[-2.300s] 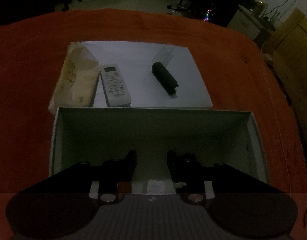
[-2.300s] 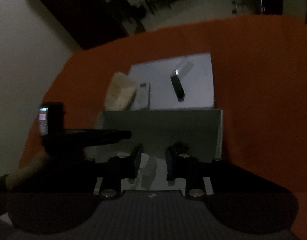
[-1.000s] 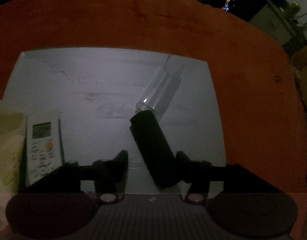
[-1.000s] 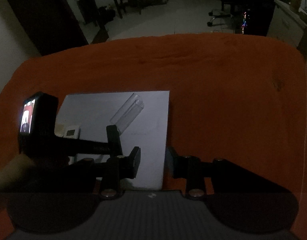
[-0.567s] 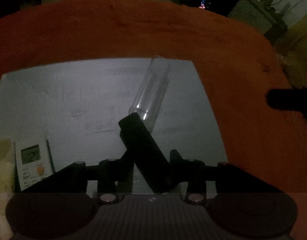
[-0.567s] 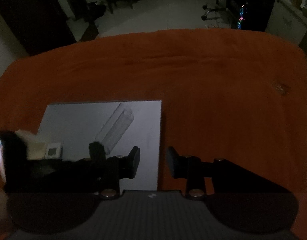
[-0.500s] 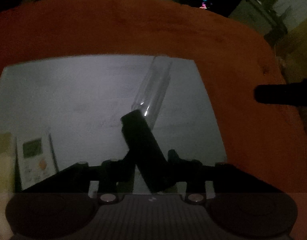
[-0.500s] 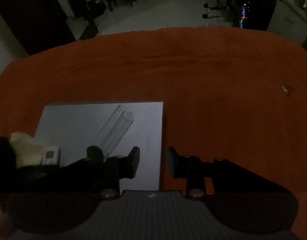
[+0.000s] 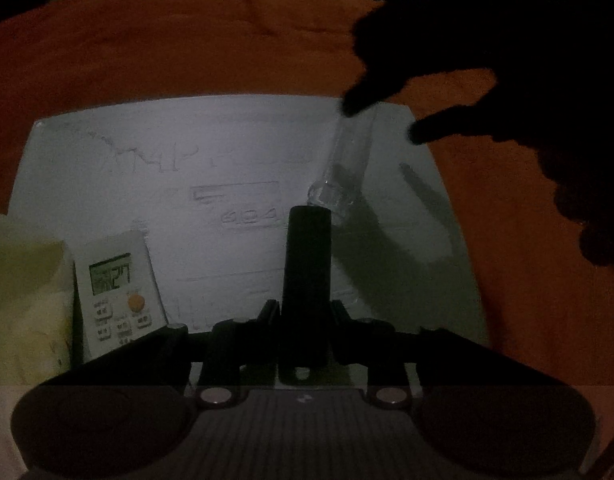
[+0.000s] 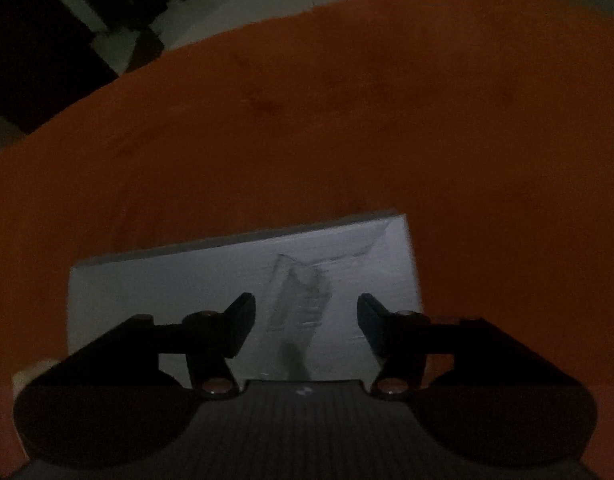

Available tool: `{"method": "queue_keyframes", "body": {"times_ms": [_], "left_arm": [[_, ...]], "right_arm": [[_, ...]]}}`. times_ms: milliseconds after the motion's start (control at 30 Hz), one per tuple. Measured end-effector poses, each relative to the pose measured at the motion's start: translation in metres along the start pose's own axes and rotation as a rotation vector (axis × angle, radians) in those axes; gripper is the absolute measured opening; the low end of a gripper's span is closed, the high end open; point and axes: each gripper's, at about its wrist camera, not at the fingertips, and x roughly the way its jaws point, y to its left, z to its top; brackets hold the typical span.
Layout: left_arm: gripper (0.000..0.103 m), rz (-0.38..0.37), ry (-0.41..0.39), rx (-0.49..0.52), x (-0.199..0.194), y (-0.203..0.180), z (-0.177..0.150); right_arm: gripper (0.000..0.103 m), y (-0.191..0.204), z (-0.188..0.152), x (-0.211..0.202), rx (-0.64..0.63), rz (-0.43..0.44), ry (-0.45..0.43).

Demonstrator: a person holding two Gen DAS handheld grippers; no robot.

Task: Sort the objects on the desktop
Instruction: 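Lift the black stick with the left tool while the right tool grasps the large clear tube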

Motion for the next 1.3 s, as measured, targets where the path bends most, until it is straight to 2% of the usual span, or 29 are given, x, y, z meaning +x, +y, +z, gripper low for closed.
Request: {"method": "queue_keyframes", "body": {"times_ms": [67,133,167,200,267,300,333,367,433,500,600,700,833,967,1100,1300], "left_arm": [[0.026,0.001,0.003,0.006,-0.001,-0.002,0.000],[0.034,0.008,-0.008,0.014,-0.001,-0.005,0.003],[0.045,0.013,-0.011,0.017,0.001,-0.007,0.004],[0.050,0.016,-0.013,0.019,0.002,-0.009,0.005],[0.053,0.034,-0.021,0.034,0.004,-0.015,0.005],[0.053,0.044,-0.025,0.044,0.005,-0.018,0.005],[0.053,0.050,-0.026,0.050,0.005,-0.021,0.004],[0.055,0.052,-0.027,0.050,0.006,-0.023,0.004],[0.057,0.060,-0.027,0.054,0.004,-0.025,0.004],[0.053,0.073,-0.027,0.060,0.001,-0.024,0.001],[0.022,0.093,-0.043,0.062,-0.002,-0.024,0.000],[0.022,0.058,-0.052,0.019,-0.003,-0.014,-0.001],[0.021,0.038,-0.067,0.021,-0.010,-0.009,-0.004],[0.021,-0.026,-0.091,-0.052,-0.025,0.011,-0.004],[0.021,-0.046,-0.136,-0.057,-0.043,0.015,-0.010],[0.021,-0.055,-0.151,-0.096,-0.070,0.020,-0.017]], "right_arm": [[0.061,0.002,0.001,0.009,0.012,-0.005,0.018],[0.061,0.005,0.000,0.018,0.005,-0.042,0.034],[0.061,0.006,-0.002,0.022,-0.002,-0.049,0.049],[0.061,0.007,-0.004,0.024,-0.010,-0.052,0.058],[0.062,0.009,-0.010,0.024,-0.052,-0.061,0.039],[0.060,0.011,-0.012,0.023,-0.078,-0.065,0.028],[0.052,0.011,-0.015,0.023,-0.106,-0.069,0.018],[0.039,0.011,-0.017,0.022,-0.125,-0.072,0.012],[0.034,0.006,-0.019,0.019,-0.126,-0.071,0.004],[0.033,-0.003,-0.020,0.013,-0.099,-0.050,-0.005],[0.033,-0.014,-0.021,0.003,-0.072,-0.032,-0.013],[0.033,-0.016,-0.028,-0.004,-0.074,-0.024,-0.018],[0.033,-0.015,-0.034,-0.010,-0.098,-0.027,-0.020],[0.033,-0.021,-0.040,-0.015,-0.126,-0.043,-0.015],[0.033,-0.034,-0.051,-0.025,-0.117,-0.047,-0.012],[0.033,-0.045,-0.063,-0.056,-0.053,-0.001,-0.041]]}}
